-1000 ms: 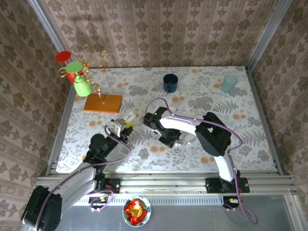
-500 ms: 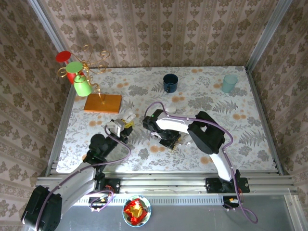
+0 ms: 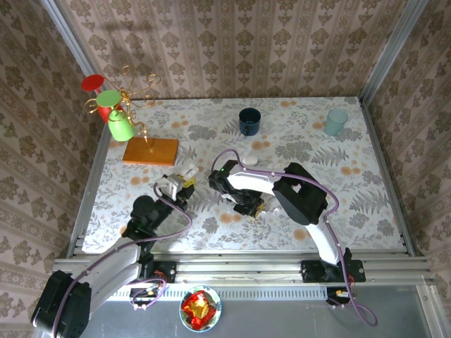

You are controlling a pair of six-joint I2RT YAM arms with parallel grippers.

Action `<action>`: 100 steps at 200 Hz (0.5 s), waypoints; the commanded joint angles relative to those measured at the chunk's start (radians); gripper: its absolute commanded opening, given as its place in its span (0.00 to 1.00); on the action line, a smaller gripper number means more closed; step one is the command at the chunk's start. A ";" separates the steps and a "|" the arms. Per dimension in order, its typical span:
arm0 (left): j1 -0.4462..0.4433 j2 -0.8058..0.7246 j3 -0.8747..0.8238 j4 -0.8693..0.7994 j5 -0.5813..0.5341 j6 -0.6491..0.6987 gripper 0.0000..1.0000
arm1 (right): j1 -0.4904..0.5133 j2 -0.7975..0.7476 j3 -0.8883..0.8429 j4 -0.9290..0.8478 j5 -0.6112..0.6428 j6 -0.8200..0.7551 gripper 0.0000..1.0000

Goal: Insert the wireless bluetooth earbuds into the charging case

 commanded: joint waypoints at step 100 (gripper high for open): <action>0.005 0.052 -0.003 0.057 0.110 0.076 0.00 | -0.078 -0.284 -0.116 0.307 -0.107 0.081 0.20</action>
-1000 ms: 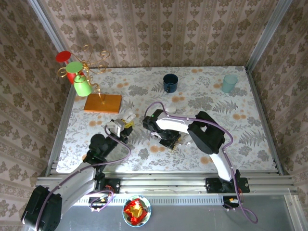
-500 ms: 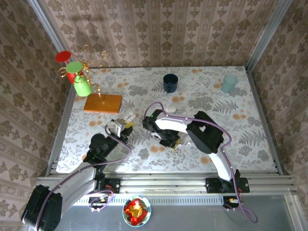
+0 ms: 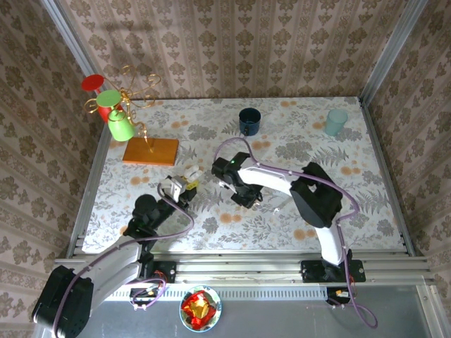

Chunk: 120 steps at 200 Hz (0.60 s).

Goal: Insert the wireless bluetooth earbuds into the charging case

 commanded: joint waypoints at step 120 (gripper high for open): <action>-0.022 0.188 0.088 0.069 0.305 0.059 0.00 | -0.201 -0.730 -0.600 0.958 -0.523 0.297 0.19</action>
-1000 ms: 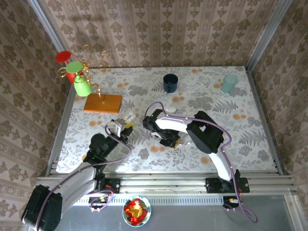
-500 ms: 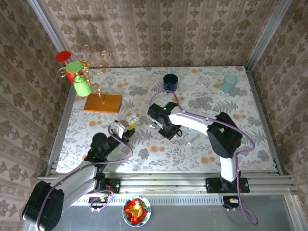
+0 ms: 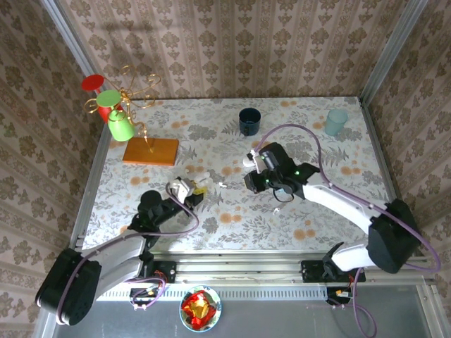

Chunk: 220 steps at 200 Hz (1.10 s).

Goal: Insert the wireless bluetooth earbuds into the charging case

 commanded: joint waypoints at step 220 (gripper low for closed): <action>-0.124 0.208 0.157 0.173 0.373 -0.003 0.00 | 0.076 -0.067 -0.017 0.318 -0.455 -0.078 0.16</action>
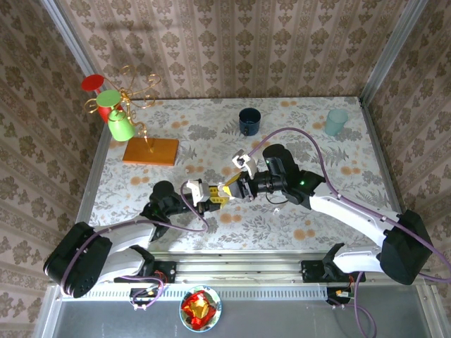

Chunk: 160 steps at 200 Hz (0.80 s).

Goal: Insert the wireless bluetooth earbuds into the charging case

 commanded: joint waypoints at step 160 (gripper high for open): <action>-0.005 0.025 0.027 0.141 -0.009 -0.151 0.00 | 0.022 0.052 0.010 0.010 0.037 -0.019 0.29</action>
